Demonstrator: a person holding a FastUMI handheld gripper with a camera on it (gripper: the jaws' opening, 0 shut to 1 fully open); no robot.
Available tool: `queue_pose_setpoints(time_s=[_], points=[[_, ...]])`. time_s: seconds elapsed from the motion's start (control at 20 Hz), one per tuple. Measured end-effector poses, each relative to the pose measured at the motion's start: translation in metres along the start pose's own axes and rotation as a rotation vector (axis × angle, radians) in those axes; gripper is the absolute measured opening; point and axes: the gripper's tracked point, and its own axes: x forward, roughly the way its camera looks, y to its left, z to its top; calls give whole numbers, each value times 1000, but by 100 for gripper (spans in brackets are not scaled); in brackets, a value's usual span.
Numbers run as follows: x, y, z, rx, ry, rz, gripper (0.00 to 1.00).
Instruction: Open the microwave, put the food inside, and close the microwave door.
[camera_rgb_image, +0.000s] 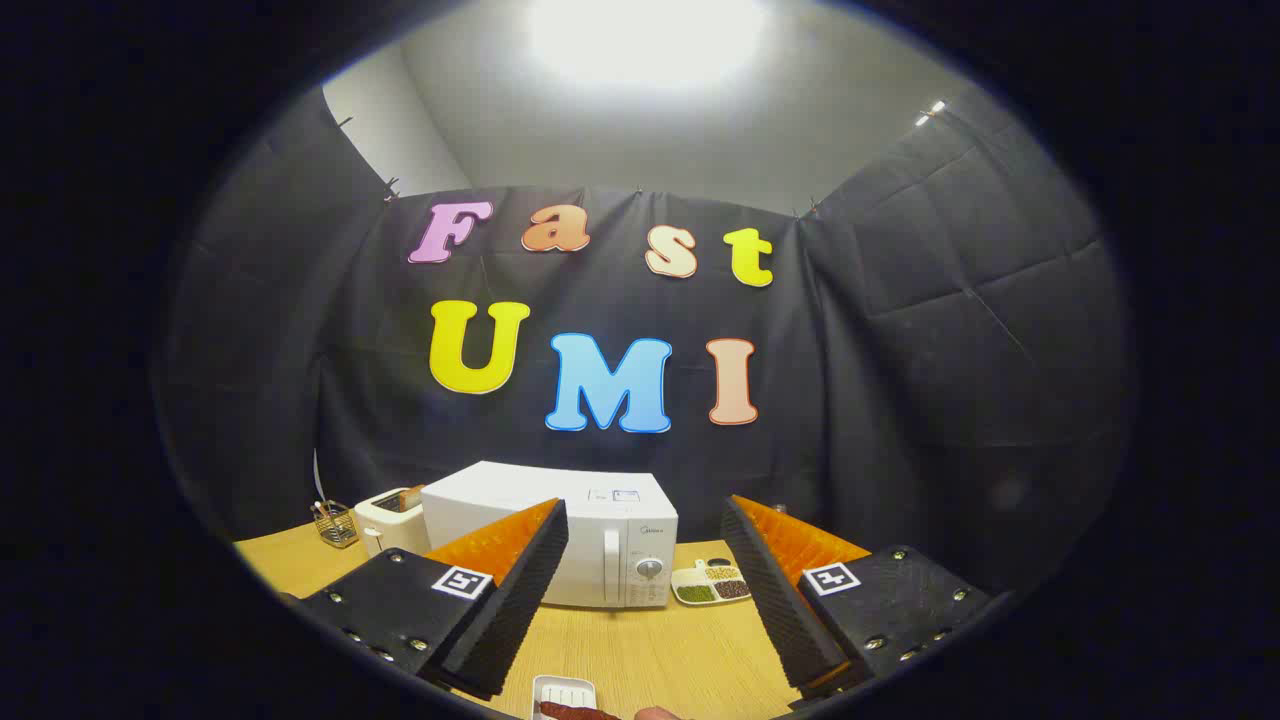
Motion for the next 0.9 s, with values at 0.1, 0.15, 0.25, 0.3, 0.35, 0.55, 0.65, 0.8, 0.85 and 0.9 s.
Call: queue_pose_setpoints(time_s=[0.1, 0.15, 0.25, 0.3, 0.35, 0.55, 0.65, 0.8, 0.85, 0.9], points=[[2, 4, 1, 9, -6, 5, 97], [3, 5, 0, 12, -4, 7, 97], [4, 9, -2, 22, 2, 15, 97], [5, 10, -2, 23, 3, 16, 97], [7, 9, -3, 24, 4, 17, 97], [9, 13, -9, 27, 15, 20, 97], [9, 14, -8, 26, 13, 20, 97], [9, 14, -10, 26, 17, 18, 97], [10, 13, -8, 32, 16, 15, 97], [12, 12, -9, 38, 17, 10, 97]])
